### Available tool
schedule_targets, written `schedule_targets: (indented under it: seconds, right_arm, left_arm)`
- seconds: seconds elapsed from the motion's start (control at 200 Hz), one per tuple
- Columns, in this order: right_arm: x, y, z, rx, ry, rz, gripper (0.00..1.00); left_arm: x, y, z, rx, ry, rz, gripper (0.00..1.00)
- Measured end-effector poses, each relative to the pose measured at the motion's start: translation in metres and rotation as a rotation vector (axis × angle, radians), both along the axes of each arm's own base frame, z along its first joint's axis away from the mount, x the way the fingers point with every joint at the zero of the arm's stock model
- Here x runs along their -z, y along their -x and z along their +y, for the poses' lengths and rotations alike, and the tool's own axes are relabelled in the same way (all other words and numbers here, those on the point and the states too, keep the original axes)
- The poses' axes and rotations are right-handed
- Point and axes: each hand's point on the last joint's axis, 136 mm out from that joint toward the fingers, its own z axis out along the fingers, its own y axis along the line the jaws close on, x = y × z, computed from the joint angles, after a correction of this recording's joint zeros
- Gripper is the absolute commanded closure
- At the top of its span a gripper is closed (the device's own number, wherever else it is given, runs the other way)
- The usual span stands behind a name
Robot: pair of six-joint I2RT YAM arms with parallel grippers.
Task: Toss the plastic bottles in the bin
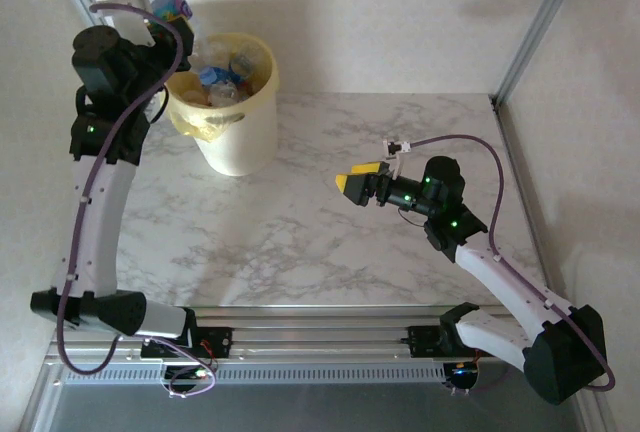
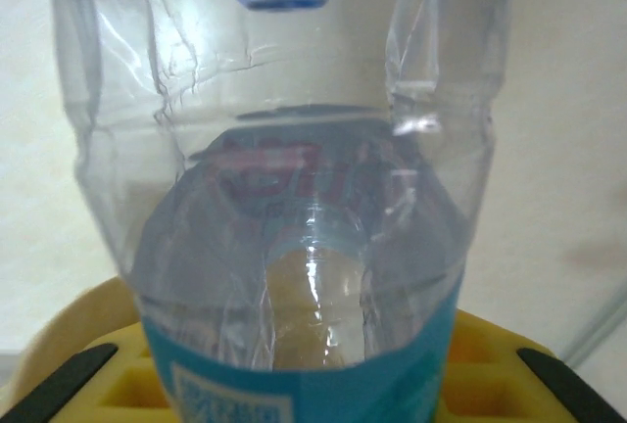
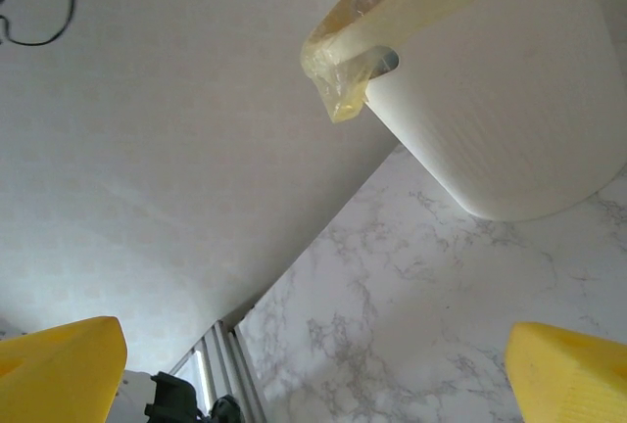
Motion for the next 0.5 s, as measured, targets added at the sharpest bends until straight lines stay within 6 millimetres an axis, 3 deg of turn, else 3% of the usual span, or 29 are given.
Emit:
schedule_targets:
  seconds: [0.155, 0.265, 0.375, 0.445, 0.5]
  right_arm:
    - [0.001, 0.0, 0.0, 0.0, 0.003, 0.003, 0.01]
    - [0.005, -0.001, -0.001, 0.008, 0.016, 0.01, 0.01]
    - [0.007, -0.002, -0.002, 0.017, 0.026, 0.013, 0.01]
    - [0.009, -0.002, -0.002, 0.018, 0.028, 0.016, 0.01]
    - [0.009, -0.002, -0.002, 0.017, 0.029, 0.019, 0.01]
  left_arm:
    - [0.052, -0.042, 0.028, -0.09, -0.044, 0.139, 0.71]
    - [0.071, -0.071, 0.048, -0.136, -0.058, 0.191, 0.65]
    - [0.083, -0.106, 0.065, -0.176, -0.079, 0.212, 0.42]
    - [0.091, -0.129, 0.071, -0.181, -0.08, 0.224, 0.13]
    - [0.098, -0.146, 0.071, -0.173, -0.079, 0.241, 0.01]
